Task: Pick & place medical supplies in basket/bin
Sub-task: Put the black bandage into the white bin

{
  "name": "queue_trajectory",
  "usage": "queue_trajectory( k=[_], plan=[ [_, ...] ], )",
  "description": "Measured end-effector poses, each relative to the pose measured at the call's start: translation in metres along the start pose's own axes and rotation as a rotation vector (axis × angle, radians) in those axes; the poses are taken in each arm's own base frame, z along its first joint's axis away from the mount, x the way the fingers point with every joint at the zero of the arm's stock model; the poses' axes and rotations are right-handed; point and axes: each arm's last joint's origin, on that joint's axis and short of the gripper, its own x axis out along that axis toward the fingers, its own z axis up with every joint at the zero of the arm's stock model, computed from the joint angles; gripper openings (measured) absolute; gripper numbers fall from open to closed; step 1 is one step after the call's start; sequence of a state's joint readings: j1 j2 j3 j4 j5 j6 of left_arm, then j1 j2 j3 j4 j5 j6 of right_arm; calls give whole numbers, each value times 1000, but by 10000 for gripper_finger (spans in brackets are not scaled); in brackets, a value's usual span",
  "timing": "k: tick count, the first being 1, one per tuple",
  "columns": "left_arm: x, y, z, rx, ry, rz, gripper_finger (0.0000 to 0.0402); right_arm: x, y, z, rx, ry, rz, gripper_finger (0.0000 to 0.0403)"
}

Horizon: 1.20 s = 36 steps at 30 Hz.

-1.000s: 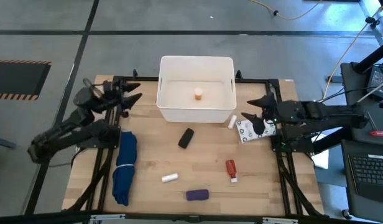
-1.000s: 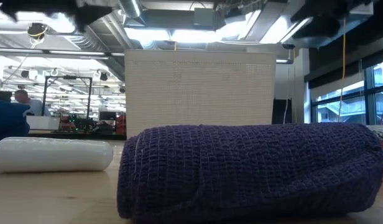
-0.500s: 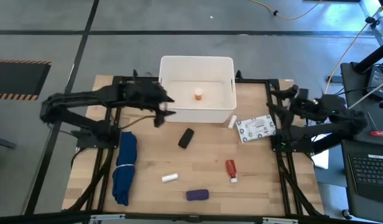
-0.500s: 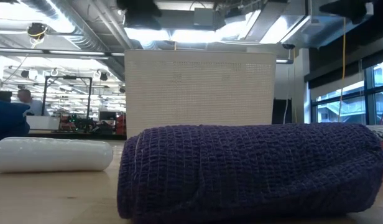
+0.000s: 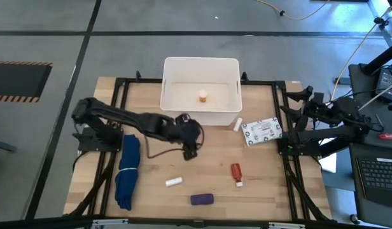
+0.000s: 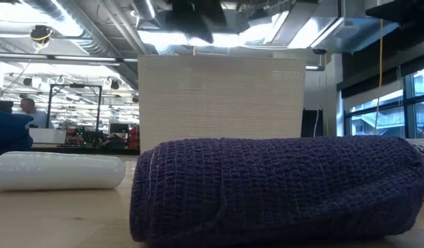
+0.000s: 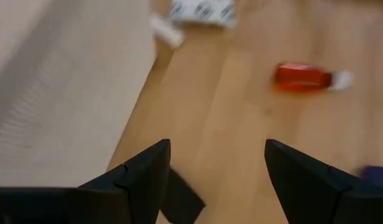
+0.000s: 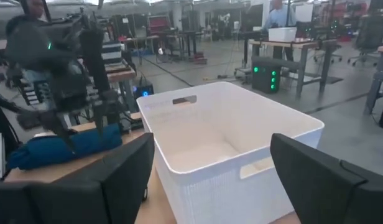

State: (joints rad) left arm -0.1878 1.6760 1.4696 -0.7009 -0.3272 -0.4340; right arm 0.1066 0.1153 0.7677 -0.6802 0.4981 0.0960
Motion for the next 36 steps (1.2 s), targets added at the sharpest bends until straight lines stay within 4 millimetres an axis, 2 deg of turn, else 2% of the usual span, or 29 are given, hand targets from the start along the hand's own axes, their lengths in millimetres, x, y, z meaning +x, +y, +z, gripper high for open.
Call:
queue_trajectory(
  k=[7, 11, 15, 21, 24, 27, 36],
  plan=[
    [62, -13, -28, -257, 191, 104, 253, 0, 0, -3, 11, 31, -1, 322],
    [94, -9, -45, -374, 302, 194, 253, 0, 0, -5, 8, 43, -2, 322],
    [116, -4, -60, -395, 405, 257, 253, 0, 0, -5, 6, 43, -2, 322],
    [134, 7, -69, -418, 480, 317, 253, 0, 0, -4, 6, 43, -2, 322],
    [143, 13, -71, -469, 525, 289, 253, 0, 0, -4, 7, 42, -2, 322],
    [144, 18, -71, -460, 554, 274, 242, 0, 0, -4, 7, 42, -2, 322],
    [144, 22, -68, -459, 563, 263, 138, 0, 0, -5, -5, 46, -2, 322]
  ],
)
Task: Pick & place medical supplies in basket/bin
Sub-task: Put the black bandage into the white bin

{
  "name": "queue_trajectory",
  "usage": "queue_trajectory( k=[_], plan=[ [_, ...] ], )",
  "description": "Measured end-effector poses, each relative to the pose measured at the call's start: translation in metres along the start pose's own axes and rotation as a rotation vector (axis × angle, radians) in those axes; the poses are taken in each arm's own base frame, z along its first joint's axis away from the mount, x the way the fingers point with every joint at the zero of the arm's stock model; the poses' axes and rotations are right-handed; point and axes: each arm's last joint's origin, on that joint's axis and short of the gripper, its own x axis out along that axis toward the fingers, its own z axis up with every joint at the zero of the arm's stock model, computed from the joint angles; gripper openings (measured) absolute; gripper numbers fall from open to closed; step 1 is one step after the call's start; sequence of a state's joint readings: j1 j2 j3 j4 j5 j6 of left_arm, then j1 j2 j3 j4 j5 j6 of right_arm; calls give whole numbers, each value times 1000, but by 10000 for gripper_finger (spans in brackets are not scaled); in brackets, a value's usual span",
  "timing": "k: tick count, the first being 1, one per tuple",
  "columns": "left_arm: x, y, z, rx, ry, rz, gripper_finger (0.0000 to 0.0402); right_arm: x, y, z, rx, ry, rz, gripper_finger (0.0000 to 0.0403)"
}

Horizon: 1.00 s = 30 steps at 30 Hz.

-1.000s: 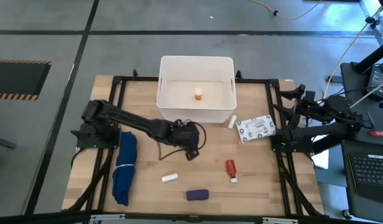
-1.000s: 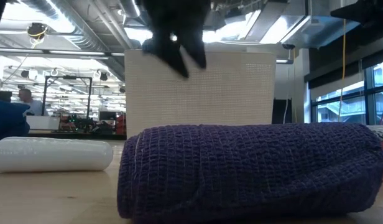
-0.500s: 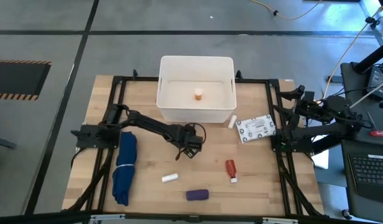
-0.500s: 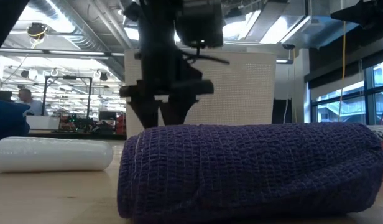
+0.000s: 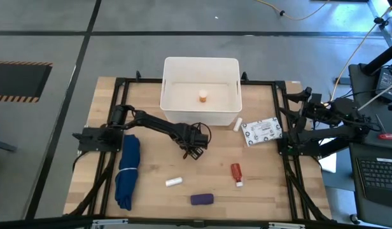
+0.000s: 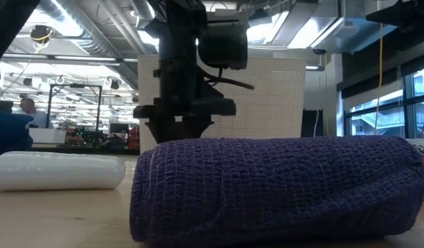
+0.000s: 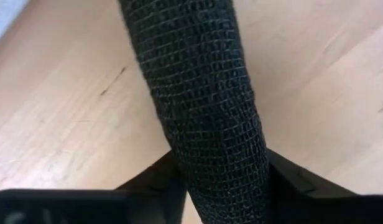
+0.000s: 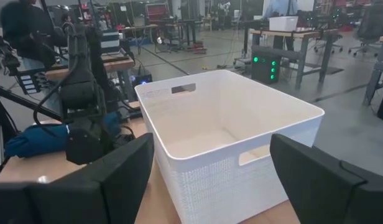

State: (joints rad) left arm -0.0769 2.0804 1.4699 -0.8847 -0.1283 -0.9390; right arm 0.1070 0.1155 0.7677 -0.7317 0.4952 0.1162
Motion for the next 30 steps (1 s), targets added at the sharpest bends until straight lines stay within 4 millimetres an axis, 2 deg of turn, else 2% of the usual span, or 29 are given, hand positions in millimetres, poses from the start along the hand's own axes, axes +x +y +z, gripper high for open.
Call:
queue_trajectory(
  k=[5, 9, 12, 16, 20, 23, 26, 30],
  plan=[
    [-2, -1, 0, 1, 14, -22, 99, 0, 0, -1, -31, 9, -1, 322],
    [-24, -2, 0, 37, 73, -150, 94, 0, 0, -1, -58, 14, -1, 322],
    [-59, -5, 1, 128, 66, -294, 92, 0, 0, -1, -81, 14, -1, 322],
    [-128, 1, 7, 233, -106, -507, 92, 0, 0, -1, -87, 13, -1, 322],
    [-202, 27, 15, 243, -429, -633, 91, 0, 0, -1, -103, 12, -2, 322],
    [-248, 58, 23, 169, -705, -590, 91, 0, 0, -1, -124, 12, -3, 322],
    [-270, 89, 38, 148, -833, -497, 90, 0, 0, -1, -129, 11, -9, 322],
    [-276, 117, 68, 224, -864, -459, 89, 0, 0, -1, -126, 10, -10, 322]
  ],
)
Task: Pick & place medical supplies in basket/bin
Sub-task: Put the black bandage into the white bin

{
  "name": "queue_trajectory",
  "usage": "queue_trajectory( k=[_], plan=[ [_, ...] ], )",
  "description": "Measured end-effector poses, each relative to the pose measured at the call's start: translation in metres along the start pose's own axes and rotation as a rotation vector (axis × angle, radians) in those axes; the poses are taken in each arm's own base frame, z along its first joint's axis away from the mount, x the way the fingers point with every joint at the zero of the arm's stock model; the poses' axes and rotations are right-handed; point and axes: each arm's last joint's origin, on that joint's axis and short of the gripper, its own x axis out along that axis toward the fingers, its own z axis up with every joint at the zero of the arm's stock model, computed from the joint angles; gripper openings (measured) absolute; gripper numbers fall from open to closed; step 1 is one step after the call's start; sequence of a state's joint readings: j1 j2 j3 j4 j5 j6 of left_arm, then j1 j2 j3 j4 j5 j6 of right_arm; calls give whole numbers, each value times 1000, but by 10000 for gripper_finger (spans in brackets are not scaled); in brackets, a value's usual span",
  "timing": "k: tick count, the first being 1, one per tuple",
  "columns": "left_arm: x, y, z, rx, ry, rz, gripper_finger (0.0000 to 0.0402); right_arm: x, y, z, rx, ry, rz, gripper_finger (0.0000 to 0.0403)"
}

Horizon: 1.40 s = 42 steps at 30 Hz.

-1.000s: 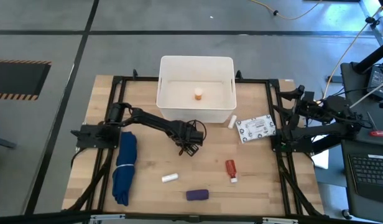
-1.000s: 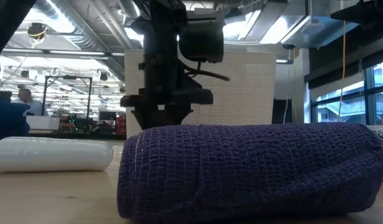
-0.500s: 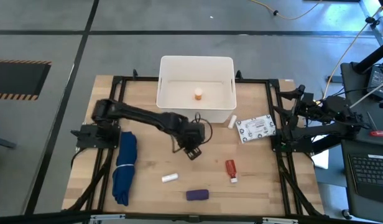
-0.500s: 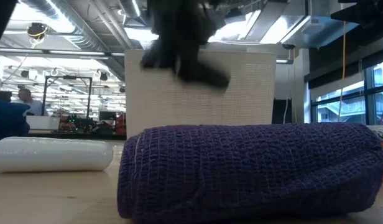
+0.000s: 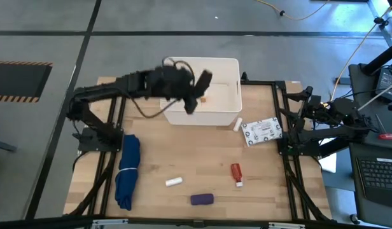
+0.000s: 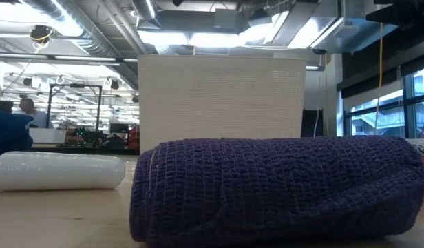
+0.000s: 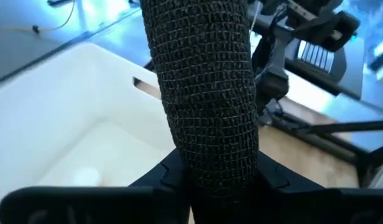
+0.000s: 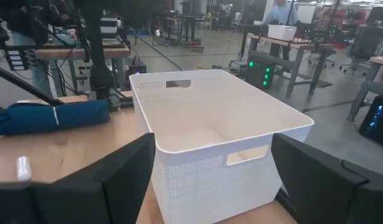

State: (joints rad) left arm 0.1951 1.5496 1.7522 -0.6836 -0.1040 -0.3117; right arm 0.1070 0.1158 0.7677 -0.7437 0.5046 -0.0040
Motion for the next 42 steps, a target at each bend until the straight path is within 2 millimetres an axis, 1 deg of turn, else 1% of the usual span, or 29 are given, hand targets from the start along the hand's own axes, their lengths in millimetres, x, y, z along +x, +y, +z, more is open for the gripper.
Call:
queue_trajectory(
  k=[1, 3, 5, 7, 10, 13, 17, 21, 26, 28, 32, 35, 39, 42],
  plan=[
    [4, 8, 4, 19, 15, -5, 88, 0, 0, 0, 4, 0, -1, 322],
    [19, 29, 4, 39, 100, 20, 84, 0, 0, 0, 27, 0, -3, 322],
    [33, 51, 2, 38, 203, 69, 80, 0, 0, 0, 50, 0, -3, 322],
    [44, 72, -2, 31, 301, 128, 79, 0, 0, 0, 76, 0, -3, 322],
    [63, 99, -9, 30, 397, 185, 80, 0, 0, 0, 104, 0, -3, 322],
    [89, 117, -21, 65, 469, 193, 81, 0, 0, 0, 109, 1, -3, 322],
    [118, 131, -37, 83, 551, 180, 79, 0, 0, 0, 122, 0, -3, 322],
    [143, 137, -56, 151, 639, 126, 82, 0, -1, 0, 137, -1, -27, 322],
    [161, 133, -70, 207, 691, 22, 82, 0, -2, 0, 156, -3, -62, 322],
    [164, 130, -73, 259, 700, -3, 82, 0, -2, 0, 156, -3, -64, 322],
    [168, 120, -77, 441, 718, -72, 84, 0, -2, 0, 155, -3, -64, 322],
    [169, 114, -79, 540, 726, -55, 86, 0, -2, 0, 156, -3, -66, 322],
    [169, 113, -79, 565, 735, -24, 87, 0, -2, 0, 156, -3, -65, 322],
    [172, 113, -82, 544, 733, -68, 87, 0, -2, 0, 156, -3, -66, 322]
  ],
)
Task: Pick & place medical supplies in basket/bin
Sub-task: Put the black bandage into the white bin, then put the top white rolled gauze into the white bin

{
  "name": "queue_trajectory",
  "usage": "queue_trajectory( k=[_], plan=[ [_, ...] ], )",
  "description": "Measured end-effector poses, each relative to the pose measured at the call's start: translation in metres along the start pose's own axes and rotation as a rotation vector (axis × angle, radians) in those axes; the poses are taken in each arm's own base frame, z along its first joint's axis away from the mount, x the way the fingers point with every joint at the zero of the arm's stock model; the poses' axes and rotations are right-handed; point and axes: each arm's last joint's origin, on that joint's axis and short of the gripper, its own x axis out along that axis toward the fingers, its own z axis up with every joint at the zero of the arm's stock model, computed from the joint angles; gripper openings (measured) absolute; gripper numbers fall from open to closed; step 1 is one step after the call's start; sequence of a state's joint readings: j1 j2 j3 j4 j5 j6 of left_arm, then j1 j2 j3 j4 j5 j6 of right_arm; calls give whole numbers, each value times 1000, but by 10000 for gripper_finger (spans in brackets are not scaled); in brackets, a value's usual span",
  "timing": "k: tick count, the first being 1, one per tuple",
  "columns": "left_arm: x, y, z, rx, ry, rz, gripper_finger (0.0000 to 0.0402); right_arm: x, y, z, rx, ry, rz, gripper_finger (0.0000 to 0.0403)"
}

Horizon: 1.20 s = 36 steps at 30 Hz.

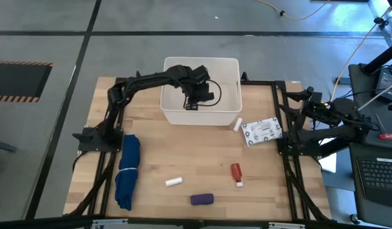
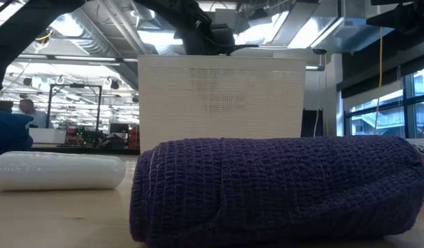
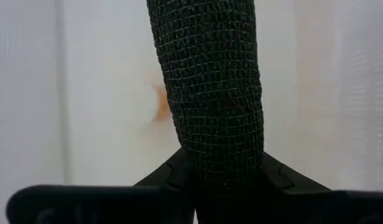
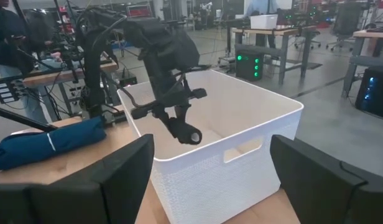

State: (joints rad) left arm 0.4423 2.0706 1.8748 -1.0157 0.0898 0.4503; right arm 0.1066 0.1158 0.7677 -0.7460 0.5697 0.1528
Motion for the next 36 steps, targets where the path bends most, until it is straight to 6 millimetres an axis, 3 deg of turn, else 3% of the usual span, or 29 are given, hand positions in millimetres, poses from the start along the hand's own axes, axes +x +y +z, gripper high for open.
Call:
queue_trajectory(
  k=[5, 17, 22, 28, 36],
  plan=[
    [9, -2, 0, 30, 25, -9, 88, 0, 0, 0, 0, 0, 1, 322],
    [57, -9, -2, 51, 128, -51, 88, 0, 0, 0, 3, 0, 1, 322],
    [57, -9, -1, 46, 124, -48, 105, 0, 0, 0, 3, 0, 1, 322],
    [51, -8, 1, -20, 116, -40, 163, 0, 0, 0, 1, 0, 2, 322],
    [27, -5, 14, -50, 83, -21, 210, 0, 0, 1, 9, -9, 3, 322]
  ],
)
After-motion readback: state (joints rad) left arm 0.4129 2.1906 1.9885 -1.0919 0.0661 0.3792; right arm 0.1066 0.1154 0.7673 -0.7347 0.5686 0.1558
